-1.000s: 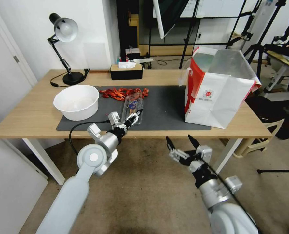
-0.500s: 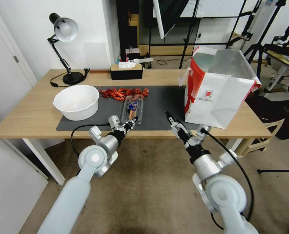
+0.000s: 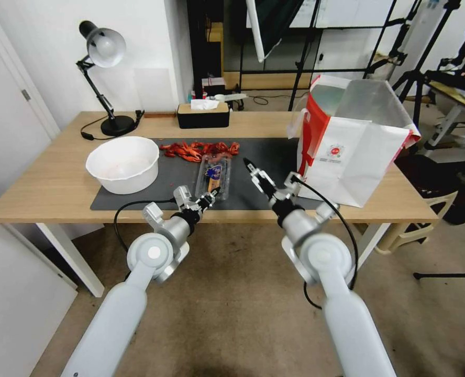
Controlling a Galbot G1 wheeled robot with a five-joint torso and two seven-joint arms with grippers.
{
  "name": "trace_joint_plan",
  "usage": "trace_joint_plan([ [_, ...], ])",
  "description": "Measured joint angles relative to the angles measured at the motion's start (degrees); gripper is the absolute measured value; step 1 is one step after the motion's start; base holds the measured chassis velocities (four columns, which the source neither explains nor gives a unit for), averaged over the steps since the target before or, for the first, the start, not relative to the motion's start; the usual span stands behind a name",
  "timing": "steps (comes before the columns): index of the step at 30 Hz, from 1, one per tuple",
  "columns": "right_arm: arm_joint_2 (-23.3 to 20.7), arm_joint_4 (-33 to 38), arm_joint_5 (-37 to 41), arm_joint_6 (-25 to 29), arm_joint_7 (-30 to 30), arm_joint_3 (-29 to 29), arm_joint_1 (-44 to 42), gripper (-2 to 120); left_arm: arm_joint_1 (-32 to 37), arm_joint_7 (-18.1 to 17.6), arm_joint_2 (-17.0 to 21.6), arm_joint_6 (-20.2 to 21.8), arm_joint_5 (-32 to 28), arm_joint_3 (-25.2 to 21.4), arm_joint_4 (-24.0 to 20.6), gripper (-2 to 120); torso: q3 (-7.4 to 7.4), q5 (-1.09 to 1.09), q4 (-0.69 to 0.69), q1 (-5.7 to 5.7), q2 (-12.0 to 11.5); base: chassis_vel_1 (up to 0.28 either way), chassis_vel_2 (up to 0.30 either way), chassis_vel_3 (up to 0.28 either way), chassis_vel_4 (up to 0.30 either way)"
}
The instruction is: Close the takeout container lid, then place the container into the takeout bag.
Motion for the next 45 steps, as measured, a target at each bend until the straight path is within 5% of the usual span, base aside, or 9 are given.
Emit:
trace_joint_plan([
  [19,2.8,-17.0,0.6,-11.1,17.7,-6.8,19.0,100,0.1,-0.1,-0.1,-0.2,-0.1,-0.2,0.3,0,0.0,-0.01,0.0,0.0,0.0,0.0,0.0,0.0,0.0],
  [36,3.3,-21.3,6.7,-17.2,21.8,-7.5,22.5,100,0.0,-0.4,-0.1,-0.3,-0.4,-0.3,0.3,0,0.0,-0.01,0.0,-0.01,0.0,0.0,0.0,0.0,0.0],
  [45,3.4,-23.0,8.7,-18.9,24.6,-8.0,24.0,78,0.2,-0.4,-0.1,-0.4,-0.4,-0.7,0.2,0,0.0,-0.01,0.0,-0.01,0.0,0.0,0.0,0.0,0.0],
])
